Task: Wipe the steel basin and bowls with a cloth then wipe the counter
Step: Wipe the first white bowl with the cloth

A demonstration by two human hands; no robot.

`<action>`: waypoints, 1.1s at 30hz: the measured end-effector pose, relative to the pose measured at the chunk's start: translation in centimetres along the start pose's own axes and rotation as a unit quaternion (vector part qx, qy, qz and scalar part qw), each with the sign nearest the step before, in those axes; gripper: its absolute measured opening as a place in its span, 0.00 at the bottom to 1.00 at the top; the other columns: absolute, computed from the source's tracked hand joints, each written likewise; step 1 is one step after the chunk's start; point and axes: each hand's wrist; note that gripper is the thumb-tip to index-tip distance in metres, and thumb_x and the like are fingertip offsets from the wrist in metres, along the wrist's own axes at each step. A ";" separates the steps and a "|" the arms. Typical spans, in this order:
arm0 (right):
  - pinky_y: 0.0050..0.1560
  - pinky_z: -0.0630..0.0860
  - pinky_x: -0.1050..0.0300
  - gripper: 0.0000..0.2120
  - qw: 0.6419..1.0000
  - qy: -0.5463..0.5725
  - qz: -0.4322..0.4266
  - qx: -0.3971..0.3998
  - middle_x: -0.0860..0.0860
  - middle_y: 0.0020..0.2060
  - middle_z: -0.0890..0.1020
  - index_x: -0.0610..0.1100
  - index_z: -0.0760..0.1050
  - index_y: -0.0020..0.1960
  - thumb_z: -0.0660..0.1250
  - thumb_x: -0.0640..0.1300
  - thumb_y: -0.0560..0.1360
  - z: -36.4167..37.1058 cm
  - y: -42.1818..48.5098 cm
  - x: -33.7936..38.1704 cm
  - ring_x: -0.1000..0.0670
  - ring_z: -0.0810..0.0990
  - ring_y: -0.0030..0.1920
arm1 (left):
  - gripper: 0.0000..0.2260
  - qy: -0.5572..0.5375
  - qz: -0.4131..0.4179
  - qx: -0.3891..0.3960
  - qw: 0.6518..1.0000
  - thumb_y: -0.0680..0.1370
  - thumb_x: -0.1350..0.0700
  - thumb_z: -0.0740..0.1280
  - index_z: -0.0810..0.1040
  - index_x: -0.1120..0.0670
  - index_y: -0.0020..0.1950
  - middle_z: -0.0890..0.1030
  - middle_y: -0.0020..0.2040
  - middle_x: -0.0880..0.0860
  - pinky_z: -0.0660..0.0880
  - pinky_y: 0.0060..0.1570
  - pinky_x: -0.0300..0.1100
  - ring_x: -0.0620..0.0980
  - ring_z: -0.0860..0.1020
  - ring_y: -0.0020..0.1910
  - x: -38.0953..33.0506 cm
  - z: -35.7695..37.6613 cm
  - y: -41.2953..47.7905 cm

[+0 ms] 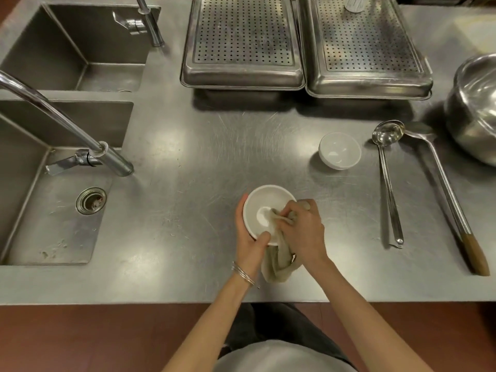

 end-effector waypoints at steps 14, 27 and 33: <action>0.34 0.59 0.73 0.04 0.998 -0.046 -0.035 -0.035 0.53 0.49 0.72 0.46 0.76 0.44 0.69 0.46 0.73 -1.4 1.2 -0.3 0.53 0.73 0.38 | 0.36 0.030 -0.076 0.122 0.989 0.63 0.60 0.67 0.63 0.39 0.68 0.69 0.66 0.48 0.77 0.54 0.55 0.52 0.70 0.64 -2.3 -1.9 1.3; 0.40 0.65 0.60 0.07 0.981 -0.124 -0.136 0.063 0.50 0.50 0.72 0.44 0.75 0.45 0.67 0.48 0.74 -2.4 2.1 -1.0 0.46 0.76 0.42 | 0.35 0.133 -0.166 0.273 0.938 0.63 0.65 0.59 0.64 0.36 0.64 0.70 0.61 0.49 0.77 0.33 0.39 0.49 0.73 0.53 -5.2 -2.9 4.5; 0.34 0.63 0.66 0.05 1.000 0.014 -0.007 -0.019 0.51 0.45 0.71 0.48 0.72 0.42 0.68 0.44 0.73 -1.0 1.0 -1.1 0.51 0.74 0.40 | 0.33 0.047 -0.047 0.048 0.997 0.64 0.65 0.64 0.63 0.42 0.66 0.69 0.64 0.45 0.75 0.57 0.54 0.45 0.71 0.62 -1.7 0.1 0.8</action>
Point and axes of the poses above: each hand's wrist, its own y-axis towards the middle knuckle, its own z-axis out of the palm, x = y × z
